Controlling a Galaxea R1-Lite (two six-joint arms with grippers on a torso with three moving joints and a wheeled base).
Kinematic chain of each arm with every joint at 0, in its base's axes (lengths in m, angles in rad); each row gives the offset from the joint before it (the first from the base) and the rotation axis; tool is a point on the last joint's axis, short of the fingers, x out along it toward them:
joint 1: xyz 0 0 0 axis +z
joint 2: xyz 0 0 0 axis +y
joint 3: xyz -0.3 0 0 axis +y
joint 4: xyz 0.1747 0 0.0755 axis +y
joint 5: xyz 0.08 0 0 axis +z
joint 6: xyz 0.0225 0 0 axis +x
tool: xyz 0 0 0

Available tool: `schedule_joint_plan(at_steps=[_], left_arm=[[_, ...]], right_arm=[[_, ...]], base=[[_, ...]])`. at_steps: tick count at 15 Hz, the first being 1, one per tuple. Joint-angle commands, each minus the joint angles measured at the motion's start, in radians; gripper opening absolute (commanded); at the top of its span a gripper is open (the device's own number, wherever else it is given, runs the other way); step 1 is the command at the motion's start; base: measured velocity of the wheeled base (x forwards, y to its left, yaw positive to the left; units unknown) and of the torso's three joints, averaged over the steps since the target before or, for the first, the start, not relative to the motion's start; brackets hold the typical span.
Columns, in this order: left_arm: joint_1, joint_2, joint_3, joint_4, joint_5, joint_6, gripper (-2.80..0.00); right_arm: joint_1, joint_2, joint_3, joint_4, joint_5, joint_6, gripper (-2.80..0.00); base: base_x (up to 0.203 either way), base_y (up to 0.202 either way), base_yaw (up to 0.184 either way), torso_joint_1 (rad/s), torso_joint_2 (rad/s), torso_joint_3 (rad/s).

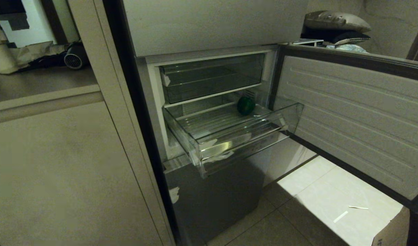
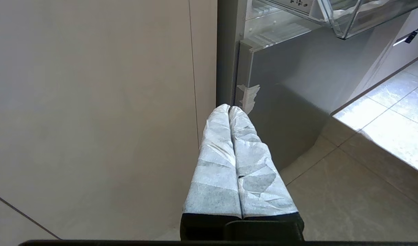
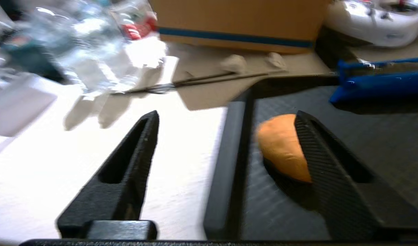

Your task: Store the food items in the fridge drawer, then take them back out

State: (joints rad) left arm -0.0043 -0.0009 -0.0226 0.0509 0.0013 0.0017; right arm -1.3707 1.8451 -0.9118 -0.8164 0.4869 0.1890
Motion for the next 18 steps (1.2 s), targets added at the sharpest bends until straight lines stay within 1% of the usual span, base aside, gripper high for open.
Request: schedule_joint_plan(at_steps=[1,3,6,7,9,14,15,18], left_arm=[[0.0,0.001,0.001,0.001,0.0,0.0,-2.8],[0.0,0.001,0.0,0.0,0.0,0.0,-2.8],[0.001,0.001,0.0,0.0,0.0,0.0,-2.8],[0.001,0.001,0.0,0.001,0.0,0.0,-2.8],[0.0,0.001,0.0,0.001,0.0,0.0,-2.8],[0.0,0.001,0.0,0.001,0.0,0.0,-2.8],[0.0,0.001,0.0,0.001,0.0,0.0,-2.8],[0.0,0.001,0.0,0.0,0.0,0.0,-2.8]], right_arm=[[0.009,0.128,-0.064,-0.005,-0.009,-0.02,0.0],[0.009,0.184,-0.127,-0.004,-0.033,-0.028,0.0],[0.007,0.227,-0.167,-0.002,-0.053,-0.039,0.0],[0.006,0.244,-0.171,0.0,-0.065,-0.07,0.0],[0.006,0.277,-0.182,0.002,-0.089,-0.087,0.0],[0.007,0.331,-0.219,0.002,-0.091,-0.094,0.0],[0.007,0.342,-0.226,0.002,-0.091,-0.112,0.0],[0.008,0.376,-0.245,0.001,-0.09,-0.117,0.0]], base=[[0.0,0.0,0.0,0.0,0.0,0.0],[0.0,0.0,0.0,0.0,0.0,0.0],[0.0,0.0,0.0,0.0,0.0,0.0],[0.0,0.0,0.0,0.0,0.0,0.0],[0.0,0.0,0.0,0.0,0.0,0.0],[0.0,0.0,0.0,0.0,0.0,0.0],[0.0,0.0,0.0,0.0,0.0,0.0],[0.0,0.0,0.0,0.0,0.0,0.0]])
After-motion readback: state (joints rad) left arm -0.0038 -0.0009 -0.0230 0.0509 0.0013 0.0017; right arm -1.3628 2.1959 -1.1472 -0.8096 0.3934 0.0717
